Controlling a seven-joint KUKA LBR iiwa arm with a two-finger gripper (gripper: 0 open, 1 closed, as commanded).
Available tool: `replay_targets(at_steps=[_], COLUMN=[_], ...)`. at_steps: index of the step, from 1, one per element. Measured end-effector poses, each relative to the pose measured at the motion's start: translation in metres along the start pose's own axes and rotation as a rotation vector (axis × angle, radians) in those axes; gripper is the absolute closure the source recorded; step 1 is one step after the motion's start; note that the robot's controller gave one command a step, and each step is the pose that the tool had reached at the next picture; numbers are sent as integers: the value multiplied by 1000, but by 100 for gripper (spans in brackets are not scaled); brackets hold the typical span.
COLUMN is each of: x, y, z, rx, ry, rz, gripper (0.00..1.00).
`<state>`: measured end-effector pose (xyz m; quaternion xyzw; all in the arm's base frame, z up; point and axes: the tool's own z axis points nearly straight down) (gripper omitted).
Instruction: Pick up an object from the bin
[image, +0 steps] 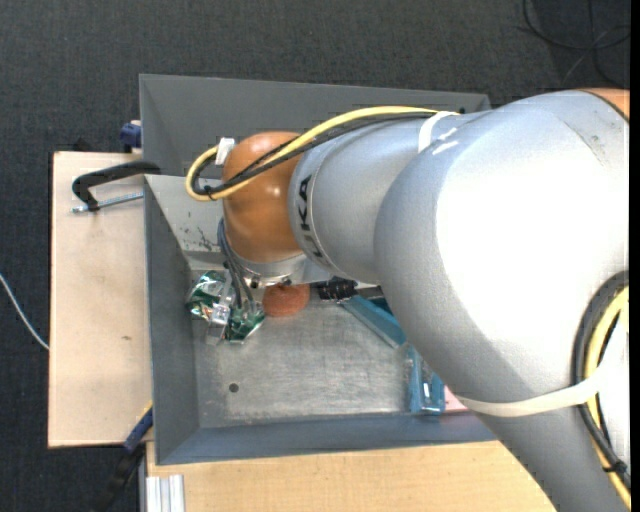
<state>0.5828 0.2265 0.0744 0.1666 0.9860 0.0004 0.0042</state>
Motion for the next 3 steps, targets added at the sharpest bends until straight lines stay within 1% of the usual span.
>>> replay_targets(at_steps=[1, 2, 3], x=[1, 3, 2], y=[-1, -1, 0], z=[-3, -18, -37], rx=[2, 3, 1], ry=[3, 10, 9], rz=[0, 0, 0], gripper=[100, 100, 100])
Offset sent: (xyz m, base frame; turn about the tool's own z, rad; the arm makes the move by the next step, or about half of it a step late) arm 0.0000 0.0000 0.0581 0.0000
